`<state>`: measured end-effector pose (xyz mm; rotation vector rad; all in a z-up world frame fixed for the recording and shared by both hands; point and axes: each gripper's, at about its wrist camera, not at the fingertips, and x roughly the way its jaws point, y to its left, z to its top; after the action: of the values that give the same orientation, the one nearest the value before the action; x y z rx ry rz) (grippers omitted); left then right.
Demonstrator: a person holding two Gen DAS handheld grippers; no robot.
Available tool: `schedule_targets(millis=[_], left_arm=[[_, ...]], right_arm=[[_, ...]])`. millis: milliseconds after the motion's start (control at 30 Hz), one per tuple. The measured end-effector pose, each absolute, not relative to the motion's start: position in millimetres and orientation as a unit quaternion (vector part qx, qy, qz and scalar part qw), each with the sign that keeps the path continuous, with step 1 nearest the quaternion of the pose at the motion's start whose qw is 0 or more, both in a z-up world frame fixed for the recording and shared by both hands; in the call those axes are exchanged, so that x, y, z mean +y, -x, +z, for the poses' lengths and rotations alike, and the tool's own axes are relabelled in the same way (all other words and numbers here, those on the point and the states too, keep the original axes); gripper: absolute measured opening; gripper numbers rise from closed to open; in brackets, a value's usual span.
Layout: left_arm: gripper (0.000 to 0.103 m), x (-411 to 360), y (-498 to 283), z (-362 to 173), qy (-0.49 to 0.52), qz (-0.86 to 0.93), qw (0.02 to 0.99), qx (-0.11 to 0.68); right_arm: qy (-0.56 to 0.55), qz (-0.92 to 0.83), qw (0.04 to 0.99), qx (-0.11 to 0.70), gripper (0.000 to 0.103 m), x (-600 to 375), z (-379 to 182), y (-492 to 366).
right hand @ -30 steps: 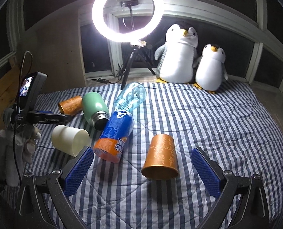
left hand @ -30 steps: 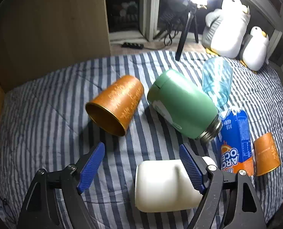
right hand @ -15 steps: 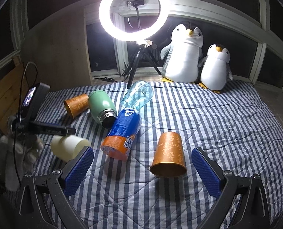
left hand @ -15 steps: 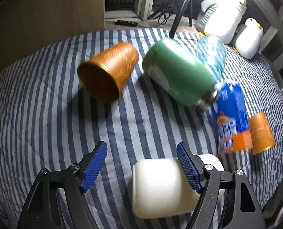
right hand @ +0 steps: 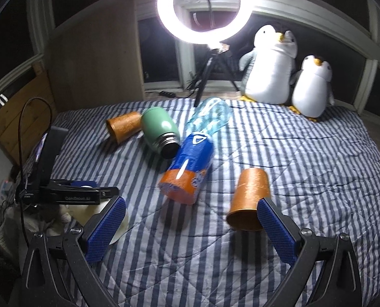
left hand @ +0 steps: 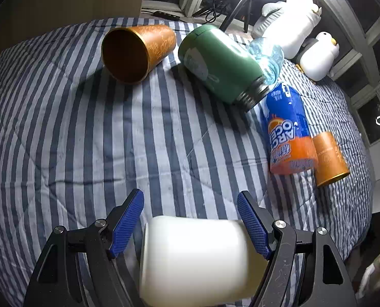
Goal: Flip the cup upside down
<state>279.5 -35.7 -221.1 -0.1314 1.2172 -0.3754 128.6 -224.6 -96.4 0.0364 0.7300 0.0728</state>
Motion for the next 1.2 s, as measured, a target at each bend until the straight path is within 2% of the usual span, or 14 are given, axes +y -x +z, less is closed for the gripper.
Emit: schedule_targets(millis=[200, 567, 867, 1200], left_arm=[[0.079, -13, -264, -201, 0.091, -0.164, 0.818, 0.544], [0.080, 85, -186, -159, 0.119, -0.082, 0.854, 0.499], [0.080, 157, -107, -155, 0.147, 0.002, 0.857, 0.494], [0.080, 184, -79, -159, 0.183, 0.032, 0.853, 0.488]], right_arm=[[-0.004, 0.096, 0.919, 0.383, 0.101, -207, -94, -145], [0.090, 0.242, 0.857, 0.445, 0.101, -131, -101, -209], [0.239, 0.309, 0.766, 0.510, 0.101, -43, -138, -236], [0.355, 0.308, 0.698, 0.540, 0.101, 6, -171, -241]])
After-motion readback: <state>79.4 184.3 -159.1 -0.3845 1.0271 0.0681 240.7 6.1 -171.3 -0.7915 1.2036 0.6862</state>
